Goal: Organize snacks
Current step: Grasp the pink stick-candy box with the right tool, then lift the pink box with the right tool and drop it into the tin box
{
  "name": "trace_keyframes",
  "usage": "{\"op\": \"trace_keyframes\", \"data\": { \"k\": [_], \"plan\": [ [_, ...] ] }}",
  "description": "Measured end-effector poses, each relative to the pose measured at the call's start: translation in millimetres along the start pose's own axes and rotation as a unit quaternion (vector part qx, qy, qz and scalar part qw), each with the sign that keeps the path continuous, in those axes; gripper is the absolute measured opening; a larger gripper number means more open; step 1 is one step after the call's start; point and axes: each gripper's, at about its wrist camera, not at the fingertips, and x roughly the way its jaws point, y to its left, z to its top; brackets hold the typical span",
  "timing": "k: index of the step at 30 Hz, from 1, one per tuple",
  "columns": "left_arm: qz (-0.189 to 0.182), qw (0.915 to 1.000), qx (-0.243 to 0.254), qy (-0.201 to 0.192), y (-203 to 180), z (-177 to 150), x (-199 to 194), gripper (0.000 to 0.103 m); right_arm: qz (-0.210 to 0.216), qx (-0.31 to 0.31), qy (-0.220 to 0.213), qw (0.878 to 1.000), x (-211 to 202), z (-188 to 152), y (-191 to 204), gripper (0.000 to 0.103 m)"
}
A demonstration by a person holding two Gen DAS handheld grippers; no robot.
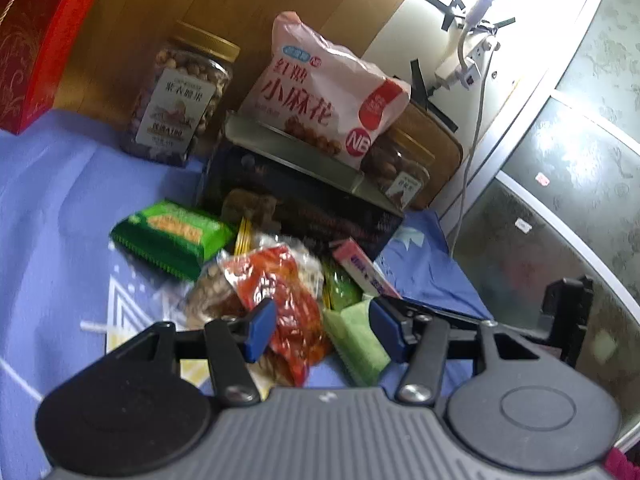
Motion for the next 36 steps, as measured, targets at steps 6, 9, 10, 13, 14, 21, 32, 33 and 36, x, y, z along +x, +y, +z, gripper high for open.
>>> {"op": "trace_keyframes", "data": {
  "k": [6,9,10,13,14,21,32,33,36],
  "plan": [
    [0.001,0.9999,-0.012,-0.003,6,-6,-9,0.052,-0.02,-0.076,-0.036,0.996,-21,-12,35,0.025],
    [-0.002,0.9999,-0.011,-0.006,5,-8,-14,0.052,-0.051,-0.102,-0.094,0.989,-43,-16,47,0.025],
    [-0.003,0.9999,-0.012,-0.007,6,-9,-16,0.052,-0.056,-0.107,-0.113,0.986,-52,-16,50,0.025],
    [-0.011,0.9997,-0.018,-0.013,7,-10,-23,0.052,-0.014,-0.098,-0.132,0.986,-74,-14,57,0.025],
    [-0.016,0.9995,-0.021,-0.016,8,-11,-27,0.052,0.017,-0.1,-0.128,0.987,-78,-16,60,0.025],
    [-0.015,0.9981,-0.041,-0.044,20,-14,-57,0.055,0.121,-0.24,-0.047,0.962,-71,-58,108,0.025],
    [0.013,0.9977,-0.051,-0.042,33,-14,-60,0.055,0.065,-0.327,-0.069,0.94,-73,-70,117,0.043],
    [0.014,0.9979,-0.05,-0.039,32,-14,-59,0.055,0.063,-0.321,-0.066,0.943,-74,-70,114,0.043],
    [0.01,0.9986,-0.044,-0.028,28,-15,-53,0.055,0.078,-0.296,-0.044,0.951,-77,-75,106,0.043]
  ]
}}
